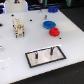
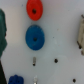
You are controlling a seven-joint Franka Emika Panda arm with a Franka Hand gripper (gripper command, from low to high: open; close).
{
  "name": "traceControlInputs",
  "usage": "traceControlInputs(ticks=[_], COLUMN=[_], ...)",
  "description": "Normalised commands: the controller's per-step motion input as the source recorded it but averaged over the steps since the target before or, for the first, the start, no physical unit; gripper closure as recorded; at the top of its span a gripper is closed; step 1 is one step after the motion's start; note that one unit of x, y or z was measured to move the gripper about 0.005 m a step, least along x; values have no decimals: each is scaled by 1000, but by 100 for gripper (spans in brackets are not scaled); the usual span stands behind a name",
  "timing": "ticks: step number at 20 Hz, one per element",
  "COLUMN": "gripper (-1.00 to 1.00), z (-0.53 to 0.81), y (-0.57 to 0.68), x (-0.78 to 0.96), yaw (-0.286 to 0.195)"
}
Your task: Insert the blue gear onto the right peg, followed by the red gear
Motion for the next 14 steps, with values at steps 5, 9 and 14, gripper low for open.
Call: traceControlInputs(ticks=[5,9,14], gripper=[-100,-100,-100], z=[-414,-531,-601], y=[459,181,63], x=[-527,-478,-421], yaw=[0,0,0])
